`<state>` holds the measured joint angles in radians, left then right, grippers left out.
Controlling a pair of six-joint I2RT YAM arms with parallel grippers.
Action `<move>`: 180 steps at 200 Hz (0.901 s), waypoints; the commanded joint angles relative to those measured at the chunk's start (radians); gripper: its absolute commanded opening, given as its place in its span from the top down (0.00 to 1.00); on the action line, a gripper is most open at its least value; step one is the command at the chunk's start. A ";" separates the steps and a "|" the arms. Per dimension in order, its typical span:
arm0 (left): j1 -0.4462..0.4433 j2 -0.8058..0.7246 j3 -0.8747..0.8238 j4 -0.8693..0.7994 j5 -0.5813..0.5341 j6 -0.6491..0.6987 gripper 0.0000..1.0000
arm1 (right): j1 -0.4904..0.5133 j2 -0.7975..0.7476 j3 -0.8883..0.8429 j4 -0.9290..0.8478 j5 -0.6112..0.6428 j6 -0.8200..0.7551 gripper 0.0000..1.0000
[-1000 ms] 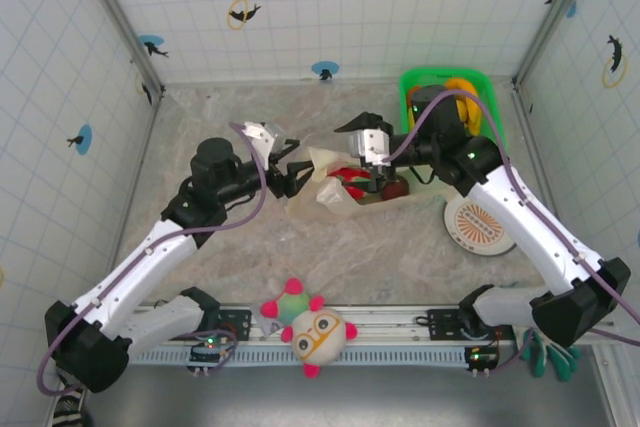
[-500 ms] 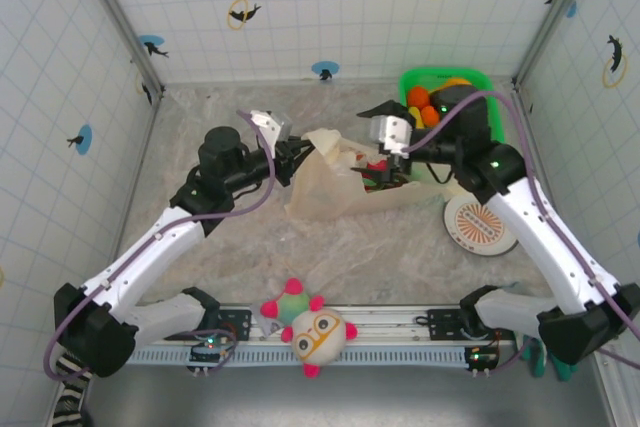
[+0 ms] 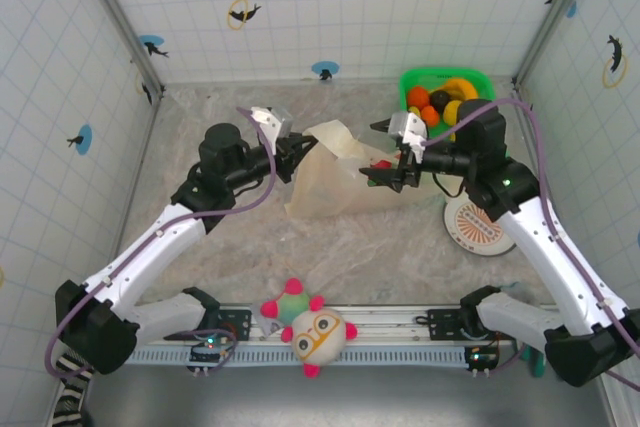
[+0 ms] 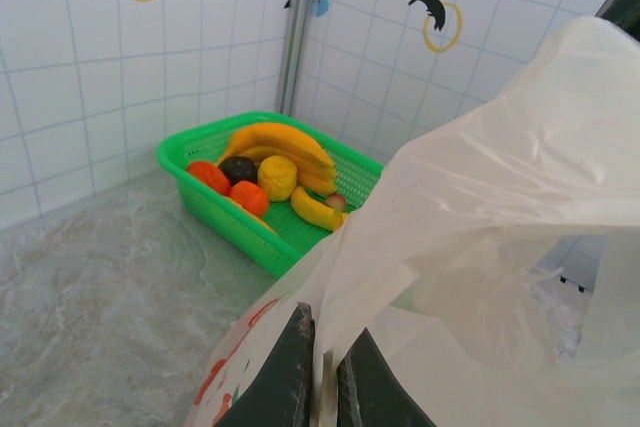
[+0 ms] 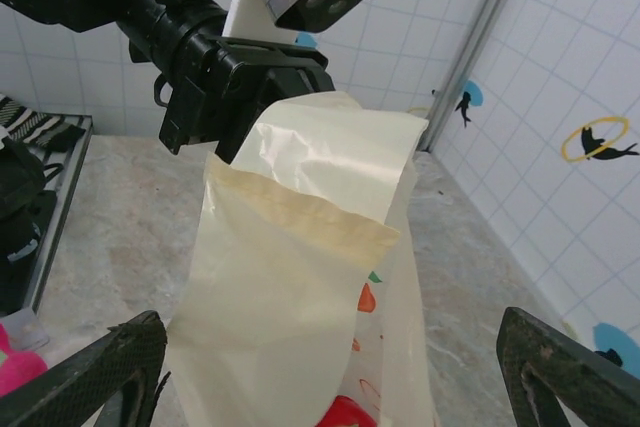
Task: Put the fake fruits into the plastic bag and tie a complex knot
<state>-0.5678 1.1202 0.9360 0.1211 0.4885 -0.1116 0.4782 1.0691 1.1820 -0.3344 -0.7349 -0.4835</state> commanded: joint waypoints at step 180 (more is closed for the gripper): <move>0.000 0.016 0.050 0.033 0.064 0.011 0.90 | -0.040 0.115 -0.061 0.233 -0.344 0.322 0.06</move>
<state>-0.5678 1.1336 0.9527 0.1219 0.5232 -0.1089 0.4133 1.1751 1.1587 -0.1055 -1.0729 -0.1783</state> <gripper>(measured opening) 0.101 0.941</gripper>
